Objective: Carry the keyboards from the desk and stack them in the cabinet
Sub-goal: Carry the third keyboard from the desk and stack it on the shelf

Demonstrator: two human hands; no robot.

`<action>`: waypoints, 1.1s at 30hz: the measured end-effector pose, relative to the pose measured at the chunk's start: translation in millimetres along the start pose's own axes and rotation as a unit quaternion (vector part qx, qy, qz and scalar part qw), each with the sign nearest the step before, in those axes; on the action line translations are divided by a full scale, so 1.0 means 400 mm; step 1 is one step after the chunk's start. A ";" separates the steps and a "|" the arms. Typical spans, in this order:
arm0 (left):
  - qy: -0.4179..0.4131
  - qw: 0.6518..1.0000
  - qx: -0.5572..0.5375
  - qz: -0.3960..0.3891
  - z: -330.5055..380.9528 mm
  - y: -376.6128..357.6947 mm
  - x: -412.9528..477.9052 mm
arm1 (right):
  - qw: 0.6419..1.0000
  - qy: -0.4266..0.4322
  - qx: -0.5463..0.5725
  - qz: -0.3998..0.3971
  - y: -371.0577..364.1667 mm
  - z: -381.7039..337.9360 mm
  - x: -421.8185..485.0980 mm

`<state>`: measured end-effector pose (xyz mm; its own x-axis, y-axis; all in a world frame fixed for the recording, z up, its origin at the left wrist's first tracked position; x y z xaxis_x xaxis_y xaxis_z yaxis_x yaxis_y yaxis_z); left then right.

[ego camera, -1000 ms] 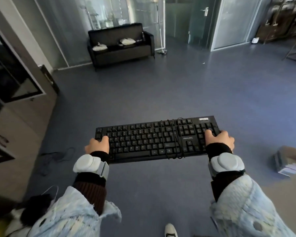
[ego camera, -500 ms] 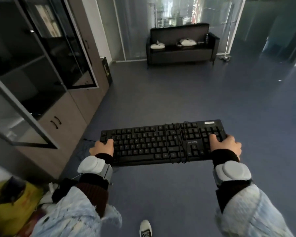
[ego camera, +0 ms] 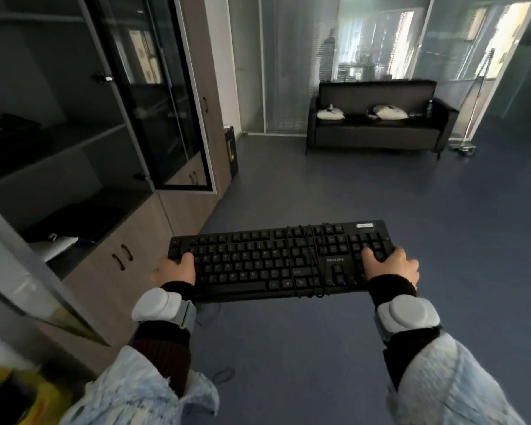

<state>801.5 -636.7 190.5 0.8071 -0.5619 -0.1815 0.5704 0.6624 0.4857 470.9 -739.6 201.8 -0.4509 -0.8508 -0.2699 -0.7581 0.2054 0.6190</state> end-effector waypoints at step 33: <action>0.222 0.864 -0.010 0.452 0.169 0.222 0.987 | 0.882 0.330 -0.109 -0.319 -1.289 -1.178 0.233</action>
<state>1160.4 -833.3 219.8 0.9005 0.4323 -0.0476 -0.3252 0.7419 0.5864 1041.7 -1152.6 205.1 0.4615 -0.8703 -0.1721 -0.6168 -0.4542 0.6429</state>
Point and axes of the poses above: each hand's wrist, its own x-axis towards the middle knuckle, its own y-axis out of the back of the hand, z = x × y, the point moved 2 cm from there along x, towards the middle knuckle, and after that the axes turned 8 degrees about -y, right-handed, at the moved point
